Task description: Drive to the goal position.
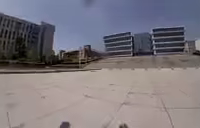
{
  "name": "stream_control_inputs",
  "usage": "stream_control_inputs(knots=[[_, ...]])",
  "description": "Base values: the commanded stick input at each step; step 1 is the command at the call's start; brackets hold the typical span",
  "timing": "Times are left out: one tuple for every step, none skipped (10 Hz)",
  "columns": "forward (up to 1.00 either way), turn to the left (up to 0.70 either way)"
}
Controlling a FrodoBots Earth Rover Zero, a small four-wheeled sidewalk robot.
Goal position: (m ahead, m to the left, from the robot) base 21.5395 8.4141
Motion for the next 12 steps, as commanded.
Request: stream_control_inputs(knots=[[0.70,-0.14],[0.70,-0.14],[0.70,-0.14],[0.70,-0.15],[0.70,-0.15],[0.70,-0.13],[0.70,-0.10],[0.70,-0.07],[0.70,-0.04],[0.70,-0.01],[0.70,0.00],[0.70,0.00]])
